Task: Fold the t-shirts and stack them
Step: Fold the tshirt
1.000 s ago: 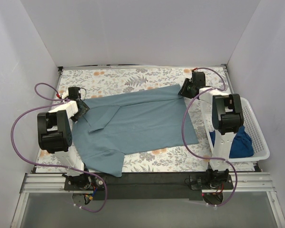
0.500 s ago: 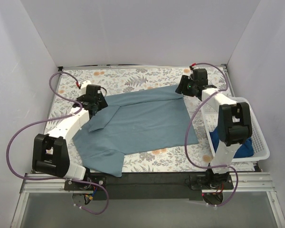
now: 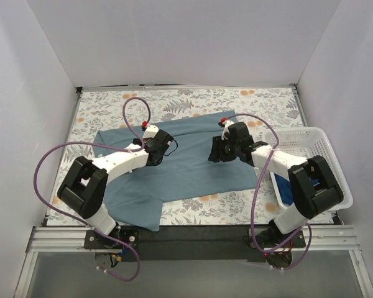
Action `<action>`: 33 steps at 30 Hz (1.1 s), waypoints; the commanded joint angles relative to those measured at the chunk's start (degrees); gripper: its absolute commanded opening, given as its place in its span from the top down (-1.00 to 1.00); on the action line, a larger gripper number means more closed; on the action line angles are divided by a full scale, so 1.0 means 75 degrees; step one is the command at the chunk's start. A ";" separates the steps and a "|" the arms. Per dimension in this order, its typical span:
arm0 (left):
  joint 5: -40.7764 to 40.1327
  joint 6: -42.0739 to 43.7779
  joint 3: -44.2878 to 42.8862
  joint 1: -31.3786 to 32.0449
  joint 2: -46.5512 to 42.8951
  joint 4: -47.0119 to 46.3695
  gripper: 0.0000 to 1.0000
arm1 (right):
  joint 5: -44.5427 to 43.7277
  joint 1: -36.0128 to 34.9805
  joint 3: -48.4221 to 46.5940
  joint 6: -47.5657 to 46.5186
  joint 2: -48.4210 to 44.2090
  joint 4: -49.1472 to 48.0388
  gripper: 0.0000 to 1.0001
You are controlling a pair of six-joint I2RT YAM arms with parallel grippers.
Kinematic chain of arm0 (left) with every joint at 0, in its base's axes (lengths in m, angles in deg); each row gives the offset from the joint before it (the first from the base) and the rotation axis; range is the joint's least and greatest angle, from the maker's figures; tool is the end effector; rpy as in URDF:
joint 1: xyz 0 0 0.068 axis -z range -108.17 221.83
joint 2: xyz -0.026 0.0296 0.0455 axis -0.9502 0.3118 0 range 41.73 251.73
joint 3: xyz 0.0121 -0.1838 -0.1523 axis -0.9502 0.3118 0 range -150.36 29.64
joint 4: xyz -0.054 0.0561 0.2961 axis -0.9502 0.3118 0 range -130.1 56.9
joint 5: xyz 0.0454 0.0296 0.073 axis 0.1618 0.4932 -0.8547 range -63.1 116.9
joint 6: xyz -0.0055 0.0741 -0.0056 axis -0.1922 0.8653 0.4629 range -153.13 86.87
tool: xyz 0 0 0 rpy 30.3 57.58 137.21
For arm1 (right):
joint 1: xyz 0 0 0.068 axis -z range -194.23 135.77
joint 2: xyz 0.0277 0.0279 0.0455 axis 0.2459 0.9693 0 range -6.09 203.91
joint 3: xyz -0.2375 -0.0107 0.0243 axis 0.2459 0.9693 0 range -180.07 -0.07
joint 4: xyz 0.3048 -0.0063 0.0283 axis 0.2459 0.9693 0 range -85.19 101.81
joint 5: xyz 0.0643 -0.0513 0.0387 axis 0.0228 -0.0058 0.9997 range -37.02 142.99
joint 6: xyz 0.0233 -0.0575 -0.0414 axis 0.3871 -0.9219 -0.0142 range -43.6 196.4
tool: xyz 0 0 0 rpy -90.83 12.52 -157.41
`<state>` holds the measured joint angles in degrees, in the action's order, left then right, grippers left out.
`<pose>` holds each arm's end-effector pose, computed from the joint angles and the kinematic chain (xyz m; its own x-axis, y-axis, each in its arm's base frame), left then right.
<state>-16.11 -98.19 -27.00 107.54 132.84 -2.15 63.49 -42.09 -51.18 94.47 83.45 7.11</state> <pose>0.2975 -0.1612 0.1123 -0.5617 -0.4129 -0.7170 -0.5925 0.8056 0.0002 0.3369 0.1910 0.1192 -0.7289 -0.0403 -0.6834 -0.3740 0.8596 0.3481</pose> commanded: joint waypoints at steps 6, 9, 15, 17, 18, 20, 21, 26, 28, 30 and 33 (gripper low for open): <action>-0.0910 0.0577 -0.0264 -0.0026 0.0940 -0.0818 0.11 | -0.0286 -0.0106 0.1318 0.0181 -0.0735 -0.1690 -0.11; -0.0958 0.0659 -0.0404 -0.0026 0.1164 -0.0959 0.12 | -0.0462 -0.0118 0.1552 0.0181 -0.0770 -0.1924 -0.11; -0.1039 0.0717 -0.0709 -0.0026 0.1668 -0.1029 0.16 | -0.0521 -0.0118 0.1776 0.0228 -0.0770 -0.2135 -0.11; -0.1133 0.0776 -0.0744 -0.0026 0.1796 -0.1029 0.24 | -0.0521 -0.0118 0.1811 0.0228 -0.0805 -0.2182 -0.11; -0.1168 0.0787 -0.0756 -0.0026 0.1832 -0.1029 0.26 | -0.0521 -0.0106 0.1811 0.0228 -0.0817 -0.2194 -0.11; -0.1238 0.0846 -0.0791 -0.0026 0.1891 -0.1053 0.36 | -0.0521 -0.0118 0.1823 0.0228 -0.0829 -0.2217 -0.11; -0.1274 0.0858 -0.0791 -0.0026 0.1903 -0.1064 0.40 | -0.0521 -0.0118 0.1834 0.0216 -0.0829 -0.2229 -0.11; -0.1368 0.1033 -0.0756 -0.0026 0.2055 -0.1240 0.49 | -0.0486 -0.0118 0.1858 0.0252 -0.0759 -0.2253 -0.11; -0.1415 0.1022 -0.0791 -0.0026 0.2149 -0.1229 0.49 | -0.0475 -0.0118 0.1858 0.0263 -0.0759 -0.2253 -0.11; -0.1391 0.1045 -0.0780 -0.0026 0.2219 -0.1240 0.49 | -0.0463 -0.0118 0.1858 0.0287 -0.0735 -0.2253 -0.11; -0.1484 0.1127 -0.0803 -0.0038 0.2289 -0.1322 0.49 | -0.0428 -0.0106 0.1846 0.0298 -0.0677 -0.2264 -0.11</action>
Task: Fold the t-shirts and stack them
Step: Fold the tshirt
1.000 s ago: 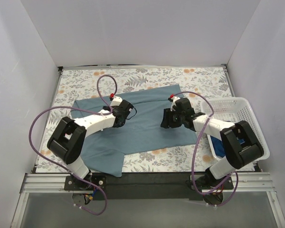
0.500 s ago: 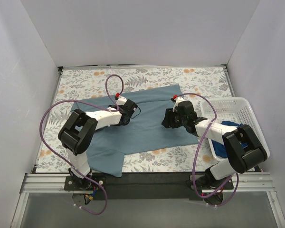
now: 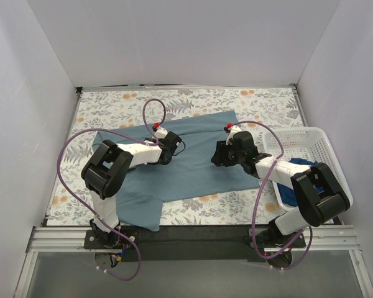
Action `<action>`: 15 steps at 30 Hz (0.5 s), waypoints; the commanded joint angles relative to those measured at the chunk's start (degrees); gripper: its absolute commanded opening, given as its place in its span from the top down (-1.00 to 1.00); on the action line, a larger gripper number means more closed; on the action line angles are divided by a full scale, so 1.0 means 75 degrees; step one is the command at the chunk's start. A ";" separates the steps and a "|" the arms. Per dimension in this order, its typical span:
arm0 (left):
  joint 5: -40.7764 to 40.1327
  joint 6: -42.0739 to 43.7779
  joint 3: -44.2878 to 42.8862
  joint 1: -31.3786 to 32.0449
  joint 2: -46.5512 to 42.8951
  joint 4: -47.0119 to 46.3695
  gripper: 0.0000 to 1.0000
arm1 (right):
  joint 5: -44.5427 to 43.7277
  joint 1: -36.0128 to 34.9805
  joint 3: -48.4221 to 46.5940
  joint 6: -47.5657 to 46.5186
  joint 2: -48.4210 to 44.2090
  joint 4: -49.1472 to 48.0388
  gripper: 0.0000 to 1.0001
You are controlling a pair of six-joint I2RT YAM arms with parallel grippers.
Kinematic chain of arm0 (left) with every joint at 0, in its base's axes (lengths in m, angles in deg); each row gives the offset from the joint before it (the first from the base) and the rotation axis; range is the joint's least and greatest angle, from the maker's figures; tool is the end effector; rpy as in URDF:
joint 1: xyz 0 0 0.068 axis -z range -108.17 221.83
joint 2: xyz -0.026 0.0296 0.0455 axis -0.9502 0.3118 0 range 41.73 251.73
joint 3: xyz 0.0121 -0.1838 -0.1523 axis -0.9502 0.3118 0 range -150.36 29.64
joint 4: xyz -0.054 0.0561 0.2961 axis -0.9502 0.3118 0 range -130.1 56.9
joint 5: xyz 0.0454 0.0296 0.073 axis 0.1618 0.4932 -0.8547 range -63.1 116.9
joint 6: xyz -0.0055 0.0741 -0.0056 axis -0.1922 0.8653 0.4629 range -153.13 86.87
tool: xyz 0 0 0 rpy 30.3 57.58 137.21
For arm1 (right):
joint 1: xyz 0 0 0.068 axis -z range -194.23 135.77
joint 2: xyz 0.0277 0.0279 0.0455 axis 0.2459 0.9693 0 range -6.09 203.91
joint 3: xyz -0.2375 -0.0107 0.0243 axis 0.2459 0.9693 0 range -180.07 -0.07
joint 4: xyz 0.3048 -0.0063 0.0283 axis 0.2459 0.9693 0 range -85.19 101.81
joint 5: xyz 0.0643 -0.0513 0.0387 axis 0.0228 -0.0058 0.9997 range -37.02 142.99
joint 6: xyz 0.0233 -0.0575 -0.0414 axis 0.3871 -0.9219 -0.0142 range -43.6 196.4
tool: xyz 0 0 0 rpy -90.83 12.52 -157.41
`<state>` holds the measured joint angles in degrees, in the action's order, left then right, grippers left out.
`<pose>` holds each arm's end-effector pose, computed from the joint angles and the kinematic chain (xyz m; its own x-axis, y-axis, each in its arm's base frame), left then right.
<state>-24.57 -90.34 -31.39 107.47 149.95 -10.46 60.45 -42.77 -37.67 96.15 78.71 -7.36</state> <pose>0.3212 -0.1700 0.0473 -0.6119 -0.2057 -0.7637 -0.5471 0.8074 0.2209 0.3065 0.1759 0.0896 -0.6663 0.0190 -0.7454 -0.3634 0.8647 0.3469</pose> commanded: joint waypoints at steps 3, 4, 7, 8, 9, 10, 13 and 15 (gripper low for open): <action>-0.0381 0.0151 -0.0241 -0.0087 0.0008 -0.0262 0.67 | 0.0024 -0.0027 0.0034 0.0109 -0.0009 -0.0335 -0.11; -0.0357 0.0163 -0.0252 -0.0099 -0.0039 -0.0285 0.73 | 0.0036 -0.0027 0.0034 0.0109 0.0003 -0.0347 -0.11; -0.0287 0.0350 -0.0276 -0.0216 -0.0168 -0.0414 0.89 | 0.0024 -0.0027 0.0034 0.0121 -0.0009 -0.0335 -0.11; -0.0298 0.0409 -0.0276 -0.0240 -0.0215 -0.0449 0.95 | 0.0024 -0.0027 0.0045 0.0109 0.0003 -0.0347 -0.11; -0.0299 0.0549 -0.0288 -0.0275 -0.0262 -0.0554 1.00 | 0.0024 -0.0016 0.0045 0.0121 0.0003 -0.0359 -0.11; -0.0229 0.0631 -0.0288 -0.0368 -0.0378 -0.0601 1.00 | 0.0024 -0.0027 0.0045 0.0121 0.0003 -0.0347 -0.11; -0.0088 0.1041 -0.0311 -0.0614 -0.0543 -0.0870 1.00 | 0.0024 -0.0027 0.0034 0.0121 0.0014 -0.0347 -0.11; -0.0053 0.1380 -0.0369 -0.0836 -0.0567 -0.1081 1.00 | 0.0048 -0.0027 0.0022 0.0121 0.0038 -0.0347 -0.11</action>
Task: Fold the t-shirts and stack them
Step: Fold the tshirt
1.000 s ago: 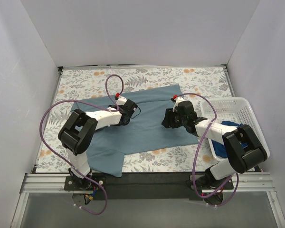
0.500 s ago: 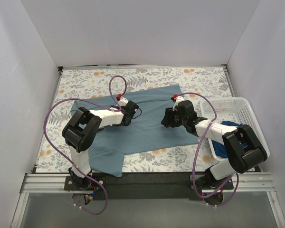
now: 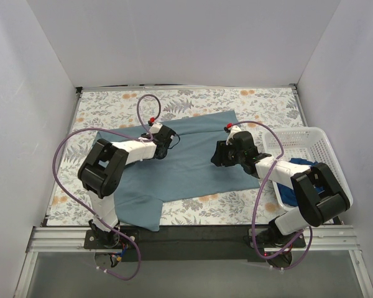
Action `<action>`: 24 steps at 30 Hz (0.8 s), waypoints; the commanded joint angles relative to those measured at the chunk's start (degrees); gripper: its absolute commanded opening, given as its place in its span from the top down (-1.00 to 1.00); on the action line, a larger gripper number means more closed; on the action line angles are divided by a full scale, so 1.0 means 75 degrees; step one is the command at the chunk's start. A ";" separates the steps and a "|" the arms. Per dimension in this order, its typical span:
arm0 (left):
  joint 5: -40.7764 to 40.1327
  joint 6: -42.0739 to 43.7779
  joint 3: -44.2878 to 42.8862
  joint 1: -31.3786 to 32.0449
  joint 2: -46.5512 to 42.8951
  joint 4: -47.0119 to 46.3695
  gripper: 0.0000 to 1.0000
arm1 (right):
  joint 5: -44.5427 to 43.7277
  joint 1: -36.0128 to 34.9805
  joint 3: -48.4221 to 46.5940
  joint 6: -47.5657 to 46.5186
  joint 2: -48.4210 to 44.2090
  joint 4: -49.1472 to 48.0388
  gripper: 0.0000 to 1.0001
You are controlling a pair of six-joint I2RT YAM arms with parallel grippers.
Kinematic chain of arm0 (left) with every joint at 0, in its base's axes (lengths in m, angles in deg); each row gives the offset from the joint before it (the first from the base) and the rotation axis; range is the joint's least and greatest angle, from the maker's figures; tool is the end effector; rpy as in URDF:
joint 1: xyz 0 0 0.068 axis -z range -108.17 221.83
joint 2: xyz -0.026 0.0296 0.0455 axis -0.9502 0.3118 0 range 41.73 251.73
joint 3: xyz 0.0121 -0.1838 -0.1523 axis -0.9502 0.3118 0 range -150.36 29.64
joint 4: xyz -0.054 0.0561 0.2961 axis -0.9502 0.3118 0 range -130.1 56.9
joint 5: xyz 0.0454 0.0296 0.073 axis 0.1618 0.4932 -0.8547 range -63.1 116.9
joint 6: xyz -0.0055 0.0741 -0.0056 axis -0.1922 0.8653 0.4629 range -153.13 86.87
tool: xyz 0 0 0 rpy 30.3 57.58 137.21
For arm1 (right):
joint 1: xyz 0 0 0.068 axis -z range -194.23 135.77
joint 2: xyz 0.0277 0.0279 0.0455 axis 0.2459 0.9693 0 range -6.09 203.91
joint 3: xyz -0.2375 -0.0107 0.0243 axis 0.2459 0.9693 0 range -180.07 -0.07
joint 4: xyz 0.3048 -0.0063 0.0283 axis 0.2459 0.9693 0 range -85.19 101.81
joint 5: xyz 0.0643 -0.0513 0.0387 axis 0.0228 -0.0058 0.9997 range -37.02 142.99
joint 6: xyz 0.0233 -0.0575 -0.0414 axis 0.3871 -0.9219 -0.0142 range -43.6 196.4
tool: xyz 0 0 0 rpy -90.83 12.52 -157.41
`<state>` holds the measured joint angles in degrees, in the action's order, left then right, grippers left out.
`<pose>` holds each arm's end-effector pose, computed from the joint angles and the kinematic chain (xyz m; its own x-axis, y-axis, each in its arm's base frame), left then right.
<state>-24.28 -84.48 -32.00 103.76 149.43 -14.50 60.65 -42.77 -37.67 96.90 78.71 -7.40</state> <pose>0.3410 -0.1550 0.0553 -0.5995 -0.2033 -0.7741 -0.5520 0.8053 0.2160 0.3064 0.1761 0.0897 -0.6714 0.0300 -0.7405 -0.3570 0.8626 0.3585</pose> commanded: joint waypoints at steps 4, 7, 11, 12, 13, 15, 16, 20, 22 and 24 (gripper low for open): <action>0.0062 0.0975 -0.0499 -0.0728 -0.0462 -0.0800 1.00 | 0.0092 -0.0027 -0.0002 0.0022 0.0143 -0.0353 -0.10; 0.0179 0.1128 -0.0790 -0.1009 -0.0380 -0.0918 1.00 | 0.0115 -0.0027 -0.0025 0.0022 0.0179 -0.0353 -0.11; 0.0495 0.1140 -0.1201 -0.1314 -0.0146 -0.1035 1.00 | 0.0162 -0.0016 -0.0060 0.0022 0.0249 -0.0353 -0.11; 0.0542 0.1140 -0.1283 -0.1361 0.0052 -0.1082 1.00 | 0.0174 -0.0027 -0.0060 0.0010 0.0272 -0.0353 -0.10; 0.0589 0.1140 -0.1354 -0.1455 0.0147 -0.1070 1.00 | 0.0185 -0.0016 -0.0072 0.0010 0.0284 -0.0364 -0.10; 0.0659 0.1117 -0.1588 -0.1525 0.0346 -0.1082 1.00 | 0.0209 -0.0016 -0.0084 0.0010 0.0319 -0.0353 -0.10; 0.0671 0.1105 -0.1647 -0.1572 0.0533 -0.1082 1.00 | 0.0232 -0.0027 -0.0084 -0.0002 0.0331 -0.0353 -0.10; 0.0660 0.1000 -0.1951 -0.1772 0.0792 -0.1105 0.95 | 0.0279 -0.0027 -0.0095 -0.0013 0.0378 -0.0365 -0.10; 0.0660 0.0953 -0.2116 -0.1842 0.0862 -0.1105 0.84 | 0.0314 -0.0027 -0.0107 -0.0025 0.0413 -0.0365 -0.10; 0.0484 0.0929 -0.2245 -0.1866 0.0956 -0.1094 0.72 | 0.0338 -0.0027 -0.0130 -0.0025 0.0448 -0.0365 -0.10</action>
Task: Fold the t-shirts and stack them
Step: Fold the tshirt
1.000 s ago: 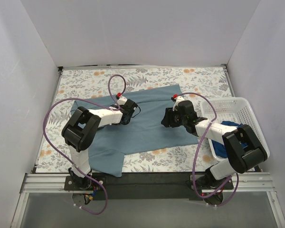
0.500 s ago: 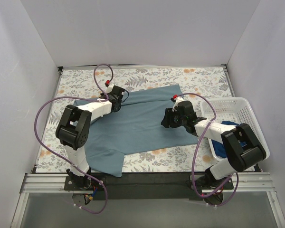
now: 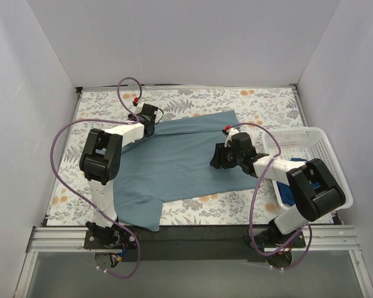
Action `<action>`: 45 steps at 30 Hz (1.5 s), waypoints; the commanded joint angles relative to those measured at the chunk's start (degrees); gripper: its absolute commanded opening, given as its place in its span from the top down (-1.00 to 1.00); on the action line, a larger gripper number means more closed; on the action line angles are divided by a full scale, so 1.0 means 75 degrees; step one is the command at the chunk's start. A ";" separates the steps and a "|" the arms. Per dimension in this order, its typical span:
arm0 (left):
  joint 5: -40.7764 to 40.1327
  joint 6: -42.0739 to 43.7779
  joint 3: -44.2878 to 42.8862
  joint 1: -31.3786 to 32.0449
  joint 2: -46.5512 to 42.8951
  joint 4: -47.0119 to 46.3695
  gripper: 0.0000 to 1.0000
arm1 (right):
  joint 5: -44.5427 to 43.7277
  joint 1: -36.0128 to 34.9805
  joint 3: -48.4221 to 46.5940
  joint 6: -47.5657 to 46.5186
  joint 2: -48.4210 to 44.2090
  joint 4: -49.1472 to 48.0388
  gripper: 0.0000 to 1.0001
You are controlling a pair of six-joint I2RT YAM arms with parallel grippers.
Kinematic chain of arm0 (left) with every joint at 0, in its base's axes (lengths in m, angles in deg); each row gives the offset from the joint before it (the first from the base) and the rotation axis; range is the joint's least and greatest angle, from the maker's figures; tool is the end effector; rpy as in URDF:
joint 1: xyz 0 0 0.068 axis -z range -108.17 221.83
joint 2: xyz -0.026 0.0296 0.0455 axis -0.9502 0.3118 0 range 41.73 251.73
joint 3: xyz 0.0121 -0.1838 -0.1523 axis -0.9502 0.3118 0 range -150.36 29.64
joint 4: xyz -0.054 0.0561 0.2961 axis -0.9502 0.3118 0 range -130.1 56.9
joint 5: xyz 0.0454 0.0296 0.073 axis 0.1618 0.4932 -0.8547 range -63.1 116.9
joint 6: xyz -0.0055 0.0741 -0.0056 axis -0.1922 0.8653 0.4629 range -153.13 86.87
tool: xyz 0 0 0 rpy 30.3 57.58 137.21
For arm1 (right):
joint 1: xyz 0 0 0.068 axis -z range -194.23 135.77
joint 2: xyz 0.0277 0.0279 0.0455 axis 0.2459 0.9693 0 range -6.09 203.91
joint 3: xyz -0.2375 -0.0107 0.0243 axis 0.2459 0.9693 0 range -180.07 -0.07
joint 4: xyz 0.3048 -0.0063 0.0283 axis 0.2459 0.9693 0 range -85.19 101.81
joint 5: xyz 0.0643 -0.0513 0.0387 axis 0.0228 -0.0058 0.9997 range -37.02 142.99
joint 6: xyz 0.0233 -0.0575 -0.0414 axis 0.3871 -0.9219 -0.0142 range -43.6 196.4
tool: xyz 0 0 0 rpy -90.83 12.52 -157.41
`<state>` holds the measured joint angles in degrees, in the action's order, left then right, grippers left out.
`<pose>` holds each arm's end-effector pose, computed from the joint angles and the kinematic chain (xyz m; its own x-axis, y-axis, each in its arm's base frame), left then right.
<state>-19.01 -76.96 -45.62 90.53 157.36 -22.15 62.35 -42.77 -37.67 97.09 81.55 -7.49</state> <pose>0.4334 -0.0992 0.0762 -0.4885 -0.3434 -0.8021 -0.6550 0.7516 0.0771 0.3040 0.1769 0.0735 -0.7096 0.0109 -0.7045 -0.3567 0.8567 0.3725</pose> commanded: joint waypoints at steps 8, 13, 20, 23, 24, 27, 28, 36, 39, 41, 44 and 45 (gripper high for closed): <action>0.0226 -0.2364 -0.0173 -0.0103 -0.1236 0.0757 0.18 | 0.0181 -0.0016 -0.0142 -0.0086 0.0093 -0.0353 -0.09; 0.1456 -0.4090 0.0612 -0.0196 -0.2629 0.1168 0.04 | 0.0216 -0.0027 -0.0131 -0.0086 0.0093 -0.0353 -0.08; 0.2489 -0.4960 0.1656 -0.0383 -0.3090 0.0911 0.30 | 0.0251 -0.0027 -0.0095 -0.0086 0.0046 -0.0388 -0.08; 0.2663 -0.5112 0.1773 -0.0629 -0.2892 0.0852 0.31 | 0.0251 -0.0016 -0.0084 -0.0075 0.0046 -0.0400 -0.08; 0.2699 -0.5147 0.1797 -0.0711 -0.2844 0.0782 0.31 | 0.0251 -0.0016 -0.0084 -0.0063 0.0046 -0.0400 -0.08; 0.2933 -0.5148 0.1879 -0.0969 -0.2634 0.0479 0.31 | 0.0216 -0.0016 -0.0072 -0.0063 0.0046 -0.0411 -0.08; 0.3027 -0.5148 0.1867 -0.1097 -0.2563 0.0419 0.31 | 0.0204 -0.0004 -0.0072 -0.0063 0.0046 -0.0400 -0.08; 0.3344 -0.5007 0.1598 -0.1333 -0.1930 0.0008 0.31 | 0.0263 -0.0016 -0.0107 -0.0063 0.0116 -0.0400 -0.08; 0.3356 -0.5007 0.1481 -0.1380 -0.1696 -0.0027 0.31 | 0.0310 -0.0004 -0.0119 -0.0040 0.0174 -0.0400 -0.08; 0.3391 -0.4995 0.1446 -0.1403 -0.1590 -0.0074 0.32 | 0.0345 -0.0016 -0.0119 -0.0051 0.0198 -0.0400 -0.08; 0.3437 -0.4972 0.1364 -0.1415 -0.1496 -0.0085 0.38 | 0.0368 -0.0016 -0.0142 -0.0051 0.0233 -0.0400 -0.08; 0.3473 -0.4972 0.1340 -0.1415 -0.1484 -0.0085 0.41 | 0.0380 -0.0004 -0.0154 -0.0040 0.0256 -0.0400 -0.08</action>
<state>6.49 -114.38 -33.47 80.30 145.91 -21.49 64.19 -42.77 -37.67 97.07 82.95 -8.25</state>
